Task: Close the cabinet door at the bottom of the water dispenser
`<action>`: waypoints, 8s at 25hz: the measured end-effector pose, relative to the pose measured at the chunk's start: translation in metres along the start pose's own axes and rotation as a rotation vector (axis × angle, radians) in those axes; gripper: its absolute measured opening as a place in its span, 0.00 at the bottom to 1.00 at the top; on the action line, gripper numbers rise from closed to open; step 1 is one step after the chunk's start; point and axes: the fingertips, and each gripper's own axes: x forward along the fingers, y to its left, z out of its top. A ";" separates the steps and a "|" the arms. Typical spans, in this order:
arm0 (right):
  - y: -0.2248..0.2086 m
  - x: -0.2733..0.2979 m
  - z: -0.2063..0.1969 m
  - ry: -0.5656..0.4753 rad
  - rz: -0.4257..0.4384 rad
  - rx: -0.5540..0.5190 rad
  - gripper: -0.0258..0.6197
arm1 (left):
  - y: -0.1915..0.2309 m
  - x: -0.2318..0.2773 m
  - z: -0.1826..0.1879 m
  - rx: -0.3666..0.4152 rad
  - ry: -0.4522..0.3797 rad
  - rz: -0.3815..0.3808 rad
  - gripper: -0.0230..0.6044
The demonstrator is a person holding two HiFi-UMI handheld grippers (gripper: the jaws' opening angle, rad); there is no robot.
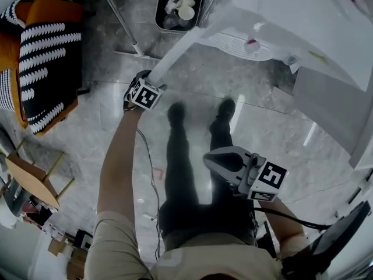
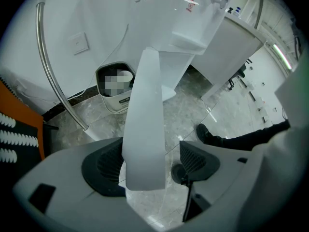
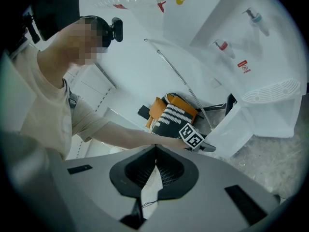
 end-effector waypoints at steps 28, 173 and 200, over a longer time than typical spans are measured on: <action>-0.022 -0.065 0.003 -0.122 -0.093 0.016 0.06 | -0.086 0.023 0.019 0.038 0.067 -0.122 0.54; -0.098 -0.207 -0.015 -0.300 -0.225 0.133 0.06 | -0.248 0.106 0.296 -0.182 -0.197 -0.387 0.61; -0.108 -0.221 -0.015 -0.324 -0.237 0.140 0.06 | -0.226 0.113 0.317 -0.273 -0.334 -0.269 0.61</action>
